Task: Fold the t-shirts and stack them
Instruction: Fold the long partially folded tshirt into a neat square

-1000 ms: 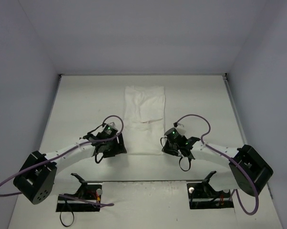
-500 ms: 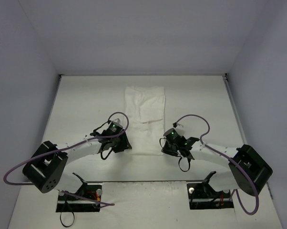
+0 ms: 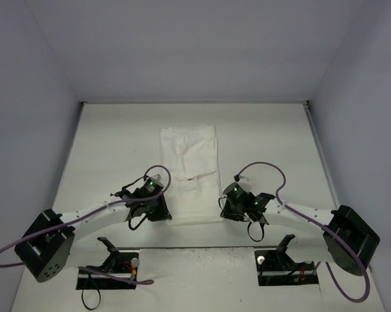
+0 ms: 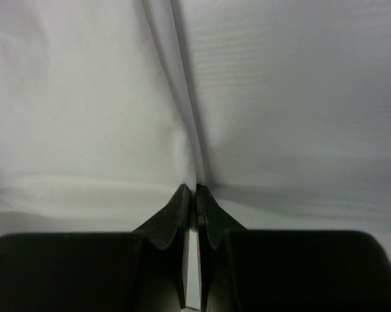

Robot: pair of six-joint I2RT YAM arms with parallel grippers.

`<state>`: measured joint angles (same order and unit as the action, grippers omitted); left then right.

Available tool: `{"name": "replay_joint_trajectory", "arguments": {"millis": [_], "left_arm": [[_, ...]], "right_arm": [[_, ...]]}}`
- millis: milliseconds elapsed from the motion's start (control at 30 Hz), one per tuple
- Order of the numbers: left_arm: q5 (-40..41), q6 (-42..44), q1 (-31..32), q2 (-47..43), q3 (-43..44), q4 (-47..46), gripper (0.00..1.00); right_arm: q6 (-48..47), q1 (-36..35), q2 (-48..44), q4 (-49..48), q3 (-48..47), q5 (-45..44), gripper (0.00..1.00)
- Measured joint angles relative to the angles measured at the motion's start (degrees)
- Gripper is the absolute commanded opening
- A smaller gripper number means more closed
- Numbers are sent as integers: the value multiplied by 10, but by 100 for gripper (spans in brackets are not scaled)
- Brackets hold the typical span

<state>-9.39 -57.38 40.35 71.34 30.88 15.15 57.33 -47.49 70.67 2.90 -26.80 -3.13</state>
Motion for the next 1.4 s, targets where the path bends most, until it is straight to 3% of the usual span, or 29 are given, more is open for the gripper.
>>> {"name": "replay_joint_trajectory", "arguments": {"millis": [333,500,700,967,1400], "left_arm": [[-28,-2,14,-94,-22,93,0],[-4,5,11,-126,44,181,0],[32,47,-18,-78,179,256,0],[23,115,-108,-2,261,280,0],[22,198,-159,129,462,292,0]], "right_arm": [[27,-59,-63,74,-2,19,0],[13,-65,-58,137,-79,3,0],[-27,-52,-1,200,-189,-25,0],[-96,8,69,236,-318,-27,0],[-208,97,198,285,-511,-19,0]]}}
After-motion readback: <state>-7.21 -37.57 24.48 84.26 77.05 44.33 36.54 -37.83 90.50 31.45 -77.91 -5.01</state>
